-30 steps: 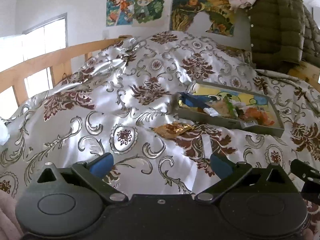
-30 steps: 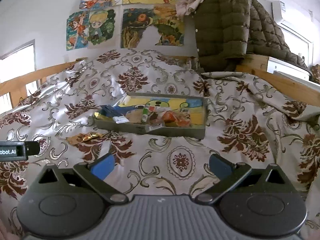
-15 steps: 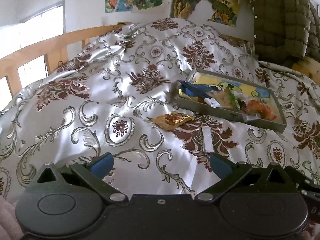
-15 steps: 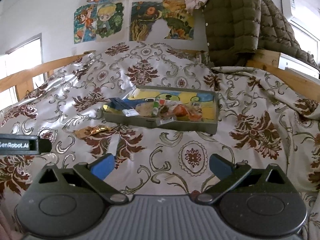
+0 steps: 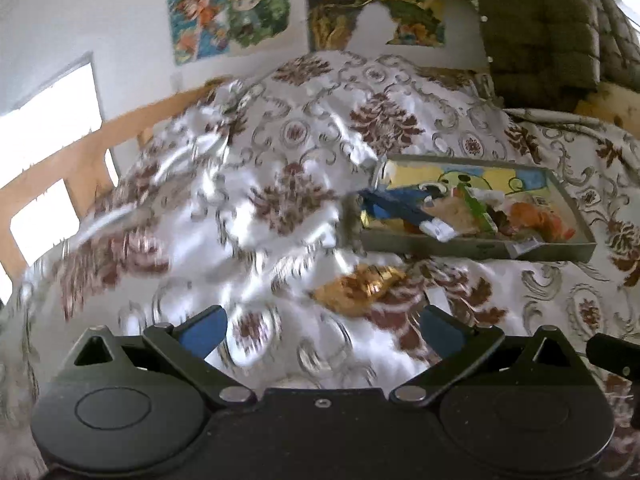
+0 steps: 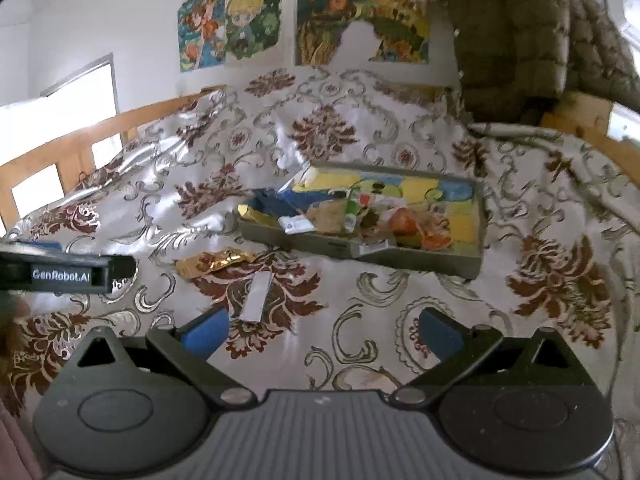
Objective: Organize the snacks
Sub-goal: 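Move left tool to gold duck packet while right tool moves to white packet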
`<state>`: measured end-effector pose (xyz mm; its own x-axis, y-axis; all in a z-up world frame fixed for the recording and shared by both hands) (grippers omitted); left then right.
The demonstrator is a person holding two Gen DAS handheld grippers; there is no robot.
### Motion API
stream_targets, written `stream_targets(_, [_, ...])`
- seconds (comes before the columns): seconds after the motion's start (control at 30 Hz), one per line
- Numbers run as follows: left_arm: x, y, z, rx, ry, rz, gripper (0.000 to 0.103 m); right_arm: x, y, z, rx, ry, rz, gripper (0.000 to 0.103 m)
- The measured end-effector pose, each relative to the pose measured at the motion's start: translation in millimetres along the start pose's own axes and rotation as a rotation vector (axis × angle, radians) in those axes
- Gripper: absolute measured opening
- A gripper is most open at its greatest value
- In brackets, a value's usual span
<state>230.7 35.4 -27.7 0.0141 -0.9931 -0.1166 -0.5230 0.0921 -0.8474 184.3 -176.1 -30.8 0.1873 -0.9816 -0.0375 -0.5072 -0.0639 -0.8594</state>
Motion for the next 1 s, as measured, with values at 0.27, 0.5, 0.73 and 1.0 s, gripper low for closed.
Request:
stream_targets(0.27, [-15, -21, 35, 0.063, -0.011, 0.105, 0.102, -2, -19, 35, -0.001, -0.002, -0.093, 0.103])
stream_targets(0.5, [-21, -16, 62, 0.017, 0.024, 0.044, 0.102, -12, -12, 64, 0.013, -0.005, -0.137, 0.103])
stream_targets(0.73, [-14, -15, 94, -0.01, 0.11, 0.04, 0.102, -30, -2, 84, -0.001, -0.063, -0.198, 0.103])
stream_targets(1.0, [8, -12, 134, -0.059, 0.167, 0.067, 0.102, -28, 0, 114, -0.063, -0.136, -0.076, 0.088])
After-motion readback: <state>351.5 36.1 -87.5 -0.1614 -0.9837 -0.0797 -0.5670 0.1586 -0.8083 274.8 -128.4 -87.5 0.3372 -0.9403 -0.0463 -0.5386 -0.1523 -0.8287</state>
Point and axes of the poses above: each gripper's, at about its wrist camera, not at the fingertips, and z roughly the way its jaws point, x to its right, y to its underside, the point moved 7 cm from there along z, roughly the way its jaws point, and after that the axes turned 2 degrees about x, right-handed, at the moved point
